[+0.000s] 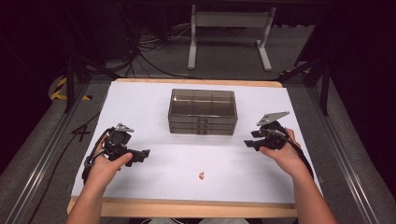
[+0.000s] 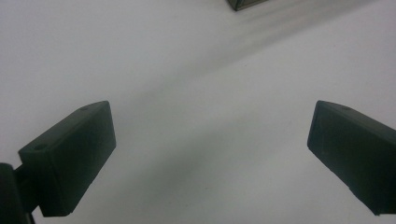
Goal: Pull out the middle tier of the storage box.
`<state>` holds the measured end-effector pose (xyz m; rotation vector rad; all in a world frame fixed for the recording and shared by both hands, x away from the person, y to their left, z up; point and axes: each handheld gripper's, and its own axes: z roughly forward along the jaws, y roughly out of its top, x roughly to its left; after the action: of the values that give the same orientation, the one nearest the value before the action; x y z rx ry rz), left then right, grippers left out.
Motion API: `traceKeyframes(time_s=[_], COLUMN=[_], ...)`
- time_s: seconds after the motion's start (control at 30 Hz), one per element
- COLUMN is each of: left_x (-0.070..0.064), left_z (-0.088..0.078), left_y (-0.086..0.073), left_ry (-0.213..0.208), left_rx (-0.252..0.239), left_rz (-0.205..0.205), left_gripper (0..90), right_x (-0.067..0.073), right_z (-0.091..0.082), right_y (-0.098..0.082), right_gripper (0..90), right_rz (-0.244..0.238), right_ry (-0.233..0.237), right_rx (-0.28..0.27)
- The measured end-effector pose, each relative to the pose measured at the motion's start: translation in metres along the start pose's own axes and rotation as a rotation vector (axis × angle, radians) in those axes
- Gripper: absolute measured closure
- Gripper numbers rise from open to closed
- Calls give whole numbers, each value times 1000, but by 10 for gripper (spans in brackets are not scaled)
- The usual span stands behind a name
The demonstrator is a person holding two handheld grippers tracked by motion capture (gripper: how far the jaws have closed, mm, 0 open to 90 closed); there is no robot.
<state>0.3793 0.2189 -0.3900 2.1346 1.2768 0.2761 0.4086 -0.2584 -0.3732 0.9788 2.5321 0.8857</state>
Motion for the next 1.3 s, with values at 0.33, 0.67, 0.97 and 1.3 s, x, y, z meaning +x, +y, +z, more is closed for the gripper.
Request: traceKeyframes(time_s=[0.33,0.67,0.97,1.3], left_x=[2,7,6,8], left_z=[-11,-18,-18,-23], left_y=[-4,-3,0,0], left_ry=[-16,-15,-17,-7], left_rx=[-35,-39,-39,-65], left_rz=[5,12,12,4], left_gripper=[8,9,9,10], right_x=[-1,9,16,25], right_z=[-8,-6,-3,4], right_y=[-7,-14,-21,-24], right_gripper=[497,479,484,494], right_rz=[3,-52,-91,-150], right_ry=[2,-45,-81,-133], right_rx=[-54,-134,-199,-256])
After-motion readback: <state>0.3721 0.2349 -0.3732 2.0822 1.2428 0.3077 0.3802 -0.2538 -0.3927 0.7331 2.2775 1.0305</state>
